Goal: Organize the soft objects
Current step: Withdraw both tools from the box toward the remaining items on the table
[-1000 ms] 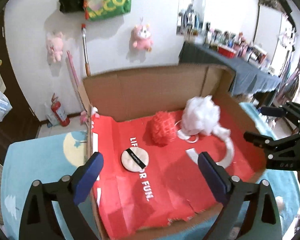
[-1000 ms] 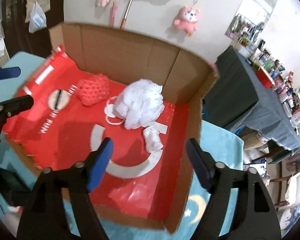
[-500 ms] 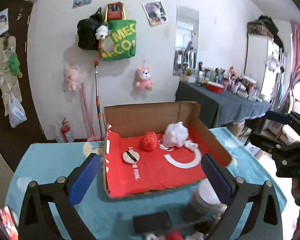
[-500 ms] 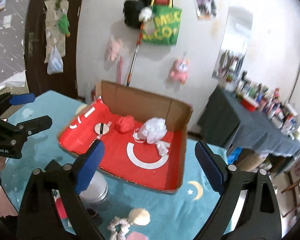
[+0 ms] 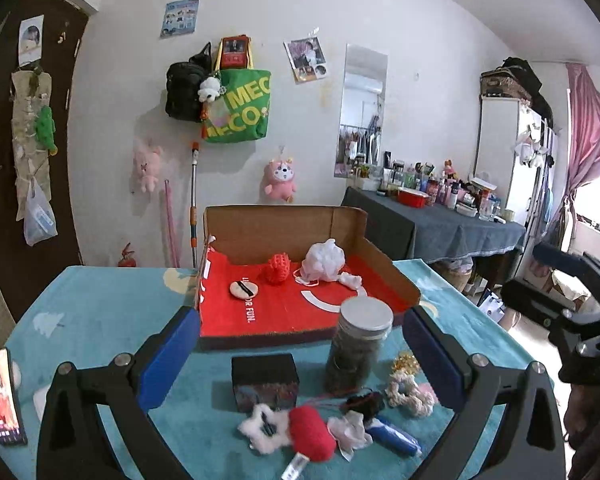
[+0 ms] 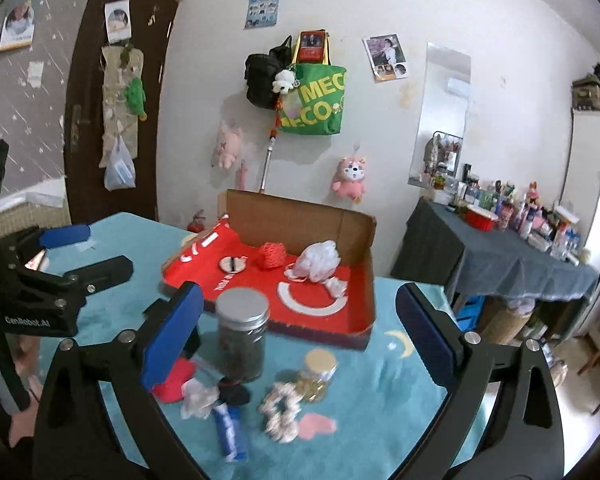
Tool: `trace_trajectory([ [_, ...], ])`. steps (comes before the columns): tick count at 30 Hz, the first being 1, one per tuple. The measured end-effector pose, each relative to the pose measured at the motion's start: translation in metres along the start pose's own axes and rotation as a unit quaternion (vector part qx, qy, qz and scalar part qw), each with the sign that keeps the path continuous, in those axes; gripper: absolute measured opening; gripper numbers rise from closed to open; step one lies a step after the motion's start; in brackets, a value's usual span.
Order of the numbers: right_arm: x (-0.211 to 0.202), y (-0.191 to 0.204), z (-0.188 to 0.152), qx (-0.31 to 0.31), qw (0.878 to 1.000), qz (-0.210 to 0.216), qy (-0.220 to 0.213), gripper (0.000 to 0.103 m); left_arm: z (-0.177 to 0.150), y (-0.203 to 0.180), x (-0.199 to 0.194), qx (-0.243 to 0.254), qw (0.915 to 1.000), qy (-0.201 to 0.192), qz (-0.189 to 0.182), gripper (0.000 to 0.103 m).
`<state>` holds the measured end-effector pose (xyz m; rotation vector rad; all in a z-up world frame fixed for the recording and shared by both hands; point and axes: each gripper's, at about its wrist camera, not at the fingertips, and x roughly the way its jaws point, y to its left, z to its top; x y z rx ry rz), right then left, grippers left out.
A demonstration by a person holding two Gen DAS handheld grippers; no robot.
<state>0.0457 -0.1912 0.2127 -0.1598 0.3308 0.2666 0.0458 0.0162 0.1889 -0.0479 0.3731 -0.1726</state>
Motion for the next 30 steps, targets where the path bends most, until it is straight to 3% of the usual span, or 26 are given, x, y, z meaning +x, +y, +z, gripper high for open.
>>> trace_trajectory([
  [11, -0.013, 0.016, -0.053, 0.028, 1.000, -0.011, 0.008, 0.099, -0.039, -0.015, -0.011, 0.014, 0.9999, 0.001, 0.001, 0.103],
  [20, 0.003, 0.010, -0.089, 0.058, 0.997, -0.017, 0.038, 0.099, -0.086, -0.012, 0.016, 0.001, 0.9982, 0.059, 0.002, 0.103],
  [30, 0.040, 0.014, -0.133, 0.065, 0.992, -0.011, 0.109, 0.099, -0.121, -0.001, 0.046, -0.008, 0.9919, 0.126, 0.011, 0.103],
])
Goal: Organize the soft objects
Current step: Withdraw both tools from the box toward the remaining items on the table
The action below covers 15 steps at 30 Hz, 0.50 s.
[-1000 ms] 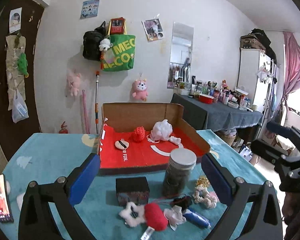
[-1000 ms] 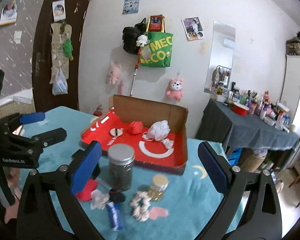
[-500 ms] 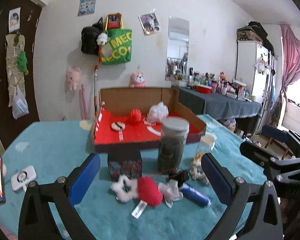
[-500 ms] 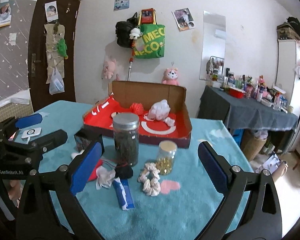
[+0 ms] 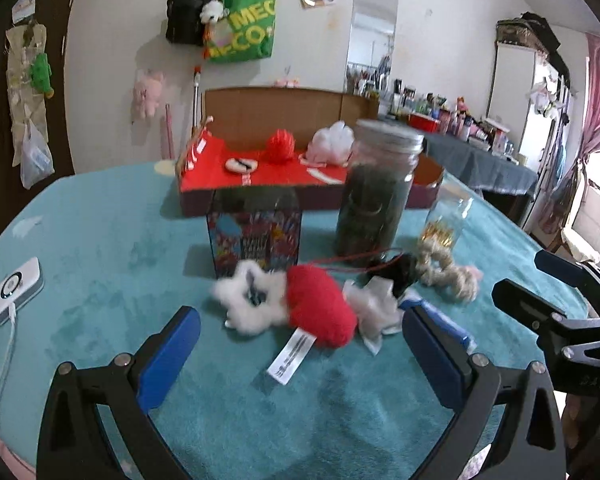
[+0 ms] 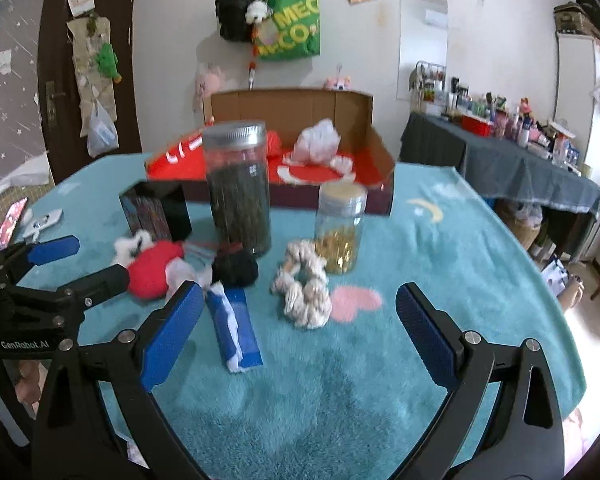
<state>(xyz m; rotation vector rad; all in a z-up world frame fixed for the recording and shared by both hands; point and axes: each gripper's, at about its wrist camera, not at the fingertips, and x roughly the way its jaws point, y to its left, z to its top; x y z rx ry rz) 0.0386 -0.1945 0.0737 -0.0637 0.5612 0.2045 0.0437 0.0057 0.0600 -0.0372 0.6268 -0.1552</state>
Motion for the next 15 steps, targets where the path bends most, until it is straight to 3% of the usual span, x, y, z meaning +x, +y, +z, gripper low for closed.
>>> trace_trajectory([
  [6, 0.018, -0.004, -0.005, 0.015, 0.999, 0.028, 0.028, 0.099, -0.001, 0.010, 0.007, -0.002, 0.9999, 0.017, -0.002, 0.103],
  [15, 0.035, -0.003, -0.003, 0.008, 0.998, 0.035, 0.052, 0.099, 0.010, 0.036, 0.015, 0.005, 0.9993, 0.038, 0.005, 0.103],
])
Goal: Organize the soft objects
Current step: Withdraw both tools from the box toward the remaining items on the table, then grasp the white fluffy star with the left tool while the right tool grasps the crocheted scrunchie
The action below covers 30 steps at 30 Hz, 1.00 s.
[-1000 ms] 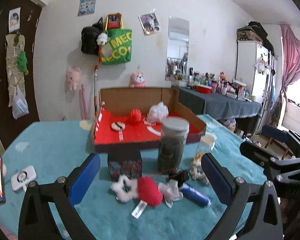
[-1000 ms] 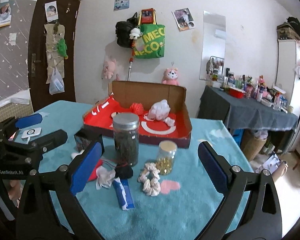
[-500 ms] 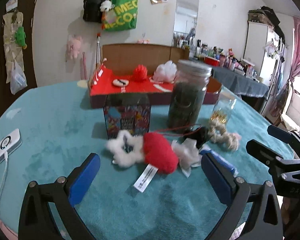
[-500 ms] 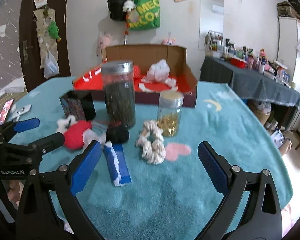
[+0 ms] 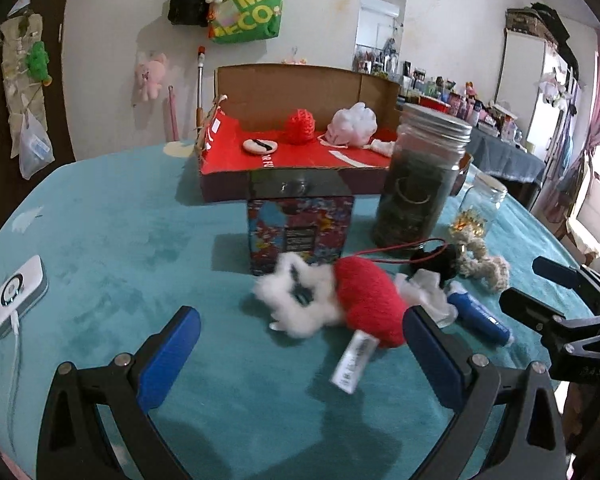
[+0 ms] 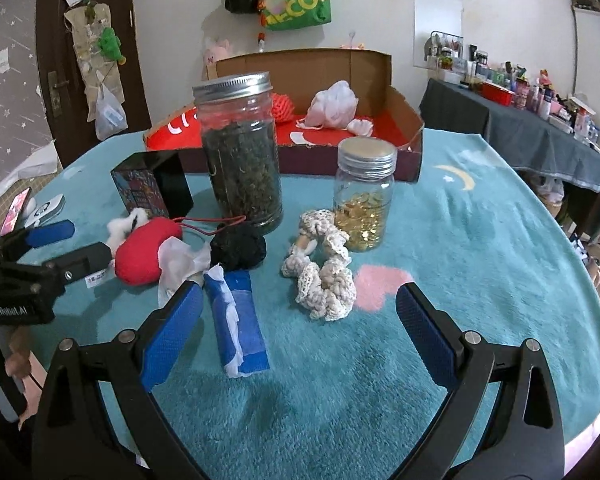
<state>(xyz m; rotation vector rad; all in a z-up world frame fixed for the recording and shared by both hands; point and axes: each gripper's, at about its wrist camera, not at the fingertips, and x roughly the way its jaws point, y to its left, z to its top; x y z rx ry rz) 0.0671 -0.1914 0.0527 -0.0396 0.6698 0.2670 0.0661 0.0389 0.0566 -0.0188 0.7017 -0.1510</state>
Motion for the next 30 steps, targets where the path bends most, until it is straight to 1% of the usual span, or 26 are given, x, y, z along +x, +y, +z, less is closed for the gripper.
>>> trace_trajectory([
  [2, 0.003, 0.002, 0.000, -0.007, 1.000, 0.006, 0.004, 0.099, 0.002, 0.006, 0.002, 0.009, 0.9999, 0.008, 0.005, 0.103],
  [4, 0.005, 0.005, 0.000, -0.013, 1.000, 0.022, 0.007, 0.099, 0.003, 0.012, 0.004, 0.014, 0.9997, 0.018, -0.001, 0.103],
  [6, 0.006, 0.006, 0.001, -0.015, 0.999, 0.034, 0.006, 0.099, 0.004, 0.017, 0.010, 0.022, 0.9990, 0.036, -0.014, 0.103],
  [9, 0.006, 0.010, 0.001, -0.022, 0.999, 0.049, 0.004, 0.099, 0.006, 0.019, 0.018, 0.031, 0.9980, 0.052, -0.018, 0.103],
  [12, 0.008, 0.006, 0.003, -0.019, 0.999, 0.037, 0.005, 0.099, 0.008, 0.017, 0.023, 0.039, 0.9974, 0.057, -0.021, 0.103],
  [15, 0.013, -0.009, 0.006, 0.001, 1.000, 0.015, 0.008, 0.099, 0.012, 0.017, 0.028, 0.049, 0.9973, 0.052, -0.018, 0.103],
  [19, 0.021, -0.029, 0.010, 0.027, 0.999, -0.002, 0.022, 0.099, 0.015, 0.020, 0.032, 0.064, 0.9957, 0.060, -0.027, 0.103],
  [21, 0.023, -0.036, 0.012, 0.033, 0.999, -0.001, 0.026, 0.099, 0.017, 0.023, 0.030, 0.079, 0.9949, 0.058, -0.022, 0.101],
  [24, 0.022, -0.042, 0.015, 0.040, 0.999, 0.001, 0.024, 0.099, 0.017, 0.026, 0.033, 0.100, 0.9926, 0.068, -0.010, 0.101],
  [27, 0.025, -0.044, 0.017, 0.037, 0.999, -0.002, 0.027, 0.099, 0.016, 0.023, 0.041, 0.108, 0.9908, 0.080, -0.014, 0.101],
  [30, 0.031, -0.044, 0.019, 0.032, 0.999, 0.000, 0.031, 0.099, 0.018, 0.016, 0.049, 0.117, 0.9891, 0.088, -0.018, 0.097],
])
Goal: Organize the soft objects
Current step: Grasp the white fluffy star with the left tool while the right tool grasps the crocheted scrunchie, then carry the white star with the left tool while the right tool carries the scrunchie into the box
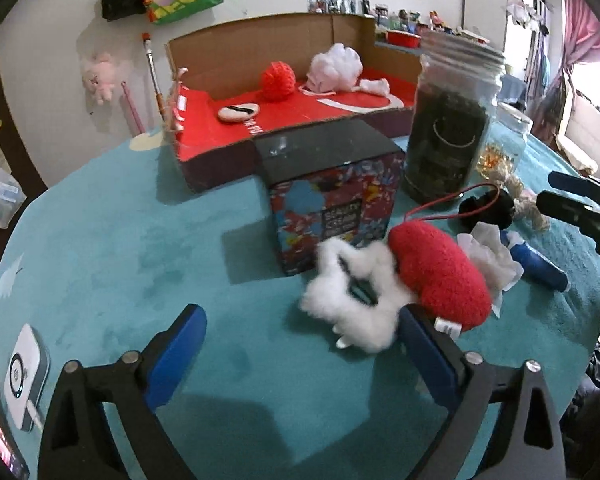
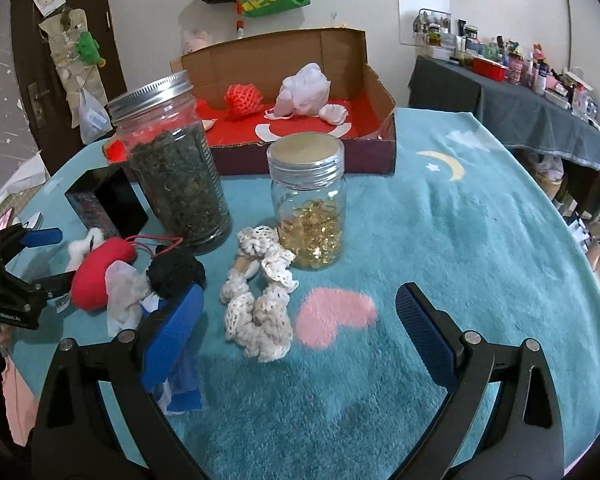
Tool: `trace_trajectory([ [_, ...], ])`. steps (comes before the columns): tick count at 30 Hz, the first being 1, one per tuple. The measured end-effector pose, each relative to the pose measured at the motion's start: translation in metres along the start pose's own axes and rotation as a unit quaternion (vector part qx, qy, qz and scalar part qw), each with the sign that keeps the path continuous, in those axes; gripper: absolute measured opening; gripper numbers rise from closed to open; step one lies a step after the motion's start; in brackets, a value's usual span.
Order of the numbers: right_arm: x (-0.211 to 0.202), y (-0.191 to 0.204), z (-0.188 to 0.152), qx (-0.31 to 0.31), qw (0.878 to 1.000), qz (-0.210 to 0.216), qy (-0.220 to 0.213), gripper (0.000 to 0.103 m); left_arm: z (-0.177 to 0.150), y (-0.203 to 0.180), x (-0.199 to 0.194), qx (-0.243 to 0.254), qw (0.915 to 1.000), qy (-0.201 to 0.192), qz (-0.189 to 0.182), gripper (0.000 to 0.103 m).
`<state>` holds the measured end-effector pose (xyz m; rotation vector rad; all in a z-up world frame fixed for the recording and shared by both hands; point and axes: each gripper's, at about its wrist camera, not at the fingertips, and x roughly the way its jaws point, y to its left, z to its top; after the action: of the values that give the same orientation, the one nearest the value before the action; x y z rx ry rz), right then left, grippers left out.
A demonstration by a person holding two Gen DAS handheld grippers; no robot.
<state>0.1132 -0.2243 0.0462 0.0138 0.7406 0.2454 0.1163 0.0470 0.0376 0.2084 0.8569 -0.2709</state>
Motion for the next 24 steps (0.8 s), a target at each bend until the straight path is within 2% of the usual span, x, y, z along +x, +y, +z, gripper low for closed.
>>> trace_trajectory([
  [2, 0.004, 0.001, 0.002, -0.003, 1.000, 0.002, 0.007, 0.099, 0.004, -0.004, 0.002, 0.003, 1.0000, -0.002, -0.005, 0.097],
  [5, 0.010, 0.006, 0.005, -0.014, 1.000, 0.002, 0.023, 0.098, 0.008, -0.008, 0.004, 0.002, 0.9998, -0.004, -0.021, 0.087],
  [6, 0.014, 0.008, 0.005, -0.020, 0.999, 0.002, 0.031, 0.098, 0.009, -0.009, 0.005, -0.001, 0.9996, -0.004, -0.029, 0.079],
  [7, 0.017, 0.009, 0.005, -0.022, 0.999, 0.005, 0.036, 0.097, 0.009, -0.010, 0.006, -0.003, 0.9993, -0.003, -0.038, 0.065],
  [9, 0.021, 0.014, 0.004, -0.030, 0.998, 0.016, 0.045, 0.075, 0.008, -0.012, 0.006, -0.008, 0.9974, -0.003, -0.072, 0.046],
  [10, 0.025, 0.016, 0.003, -0.038, 0.998, 0.019, 0.055, 0.047, 0.007, -0.012, 0.004, -0.011, 0.9967, -0.005, -0.080, 0.036],
  [11, 0.028, 0.018, 0.001, -0.040, 0.997, 0.027, 0.062, 0.036, 0.006, -0.013, 0.003, -0.013, 0.9963, -0.006, -0.085, 0.034],
  [12, 0.027, 0.019, 0.001, -0.042, 0.997, 0.030, 0.060, 0.035, 0.005, -0.012, 0.002, -0.021, 0.9959, -0.008, -0.087, 0.025],
  [13, 0.025, 0.019, 0.000, -0.045, 0.997, 0.032, 0.056, 0.029, 0.004, -0.011, 0.001, -0.031, 0.9955, -0.006, -0.090, 0.018],
  [16, 0.018, 0.018, 0.001, -0.043, 0.997, 0.041, 0.049, 0.026, 0.003, -0.006, -0.007, -0.055, 0.9927, -0.012, -0.107, 0.018],
  [22, -0.004, 0.017, 0.008, -0.043, 0.997, 0.059, 0.022, 0.026, 0.005, -0.007, -0.035, -0.066, 0.9892, -0.042, -0.124, 0.018],
  [24, -0.010, 0.019, 0.012, -0.044, 0.996, 0.071, 0.016, 0.026, 0.009, -0.012, -0.042, -0.065, 0.9858, -0.051, -0.146, 0.018],
])
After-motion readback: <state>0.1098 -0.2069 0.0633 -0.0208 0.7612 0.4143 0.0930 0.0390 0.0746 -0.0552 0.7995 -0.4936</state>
